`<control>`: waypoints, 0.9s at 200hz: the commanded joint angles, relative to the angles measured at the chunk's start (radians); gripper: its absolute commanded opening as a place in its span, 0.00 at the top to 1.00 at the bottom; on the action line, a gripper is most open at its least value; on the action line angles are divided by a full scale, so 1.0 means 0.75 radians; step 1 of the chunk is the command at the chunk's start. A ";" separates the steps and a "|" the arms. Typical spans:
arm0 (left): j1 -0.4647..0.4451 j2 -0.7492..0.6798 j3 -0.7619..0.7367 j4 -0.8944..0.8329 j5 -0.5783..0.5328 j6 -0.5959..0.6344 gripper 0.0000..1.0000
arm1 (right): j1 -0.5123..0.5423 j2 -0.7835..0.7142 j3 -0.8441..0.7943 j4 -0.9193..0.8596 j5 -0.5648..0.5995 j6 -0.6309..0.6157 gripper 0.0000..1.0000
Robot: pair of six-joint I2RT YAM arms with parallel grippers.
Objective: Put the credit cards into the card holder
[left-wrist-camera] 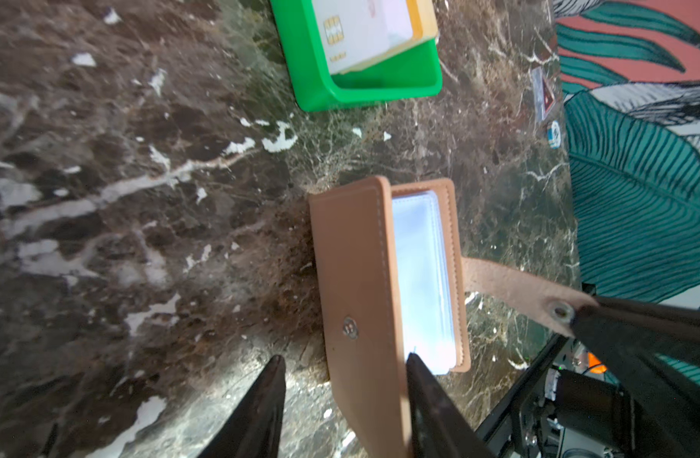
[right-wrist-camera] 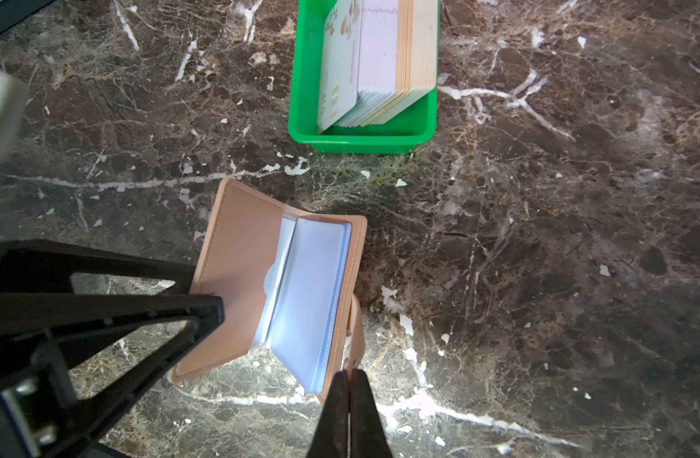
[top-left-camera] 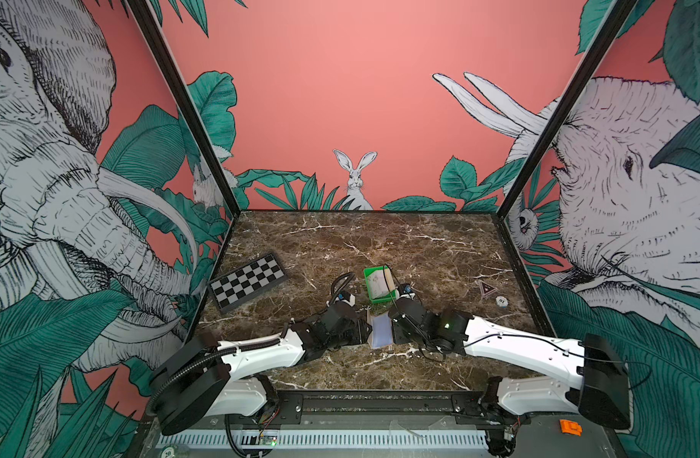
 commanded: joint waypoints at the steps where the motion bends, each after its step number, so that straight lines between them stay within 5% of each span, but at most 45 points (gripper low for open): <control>1: 0.023 -0.023 -0.004 -0.025 0.021 0.028 0.55 | 0.013 0.017 -0.015 -0.013 0.038 0.003 1.00; 80: 0.049 0.016 0.012 -0.027 0.060 0.065 0.83 | 0.013 0.056 -0.035 -0.018 0.038 0.003 1.00; 125: 0.050 0.015 -0.021 0.022 0.088 0.038 0.94 | 0.014 0.036 -0.026 0.014 0.018 -0.001 0.75; 180: 0.048 0.004 -0.136 0.205 0.103 -0.082 0.98 | 0.010 0.008 -0.032 0.205 -0.117 -0.029 0.70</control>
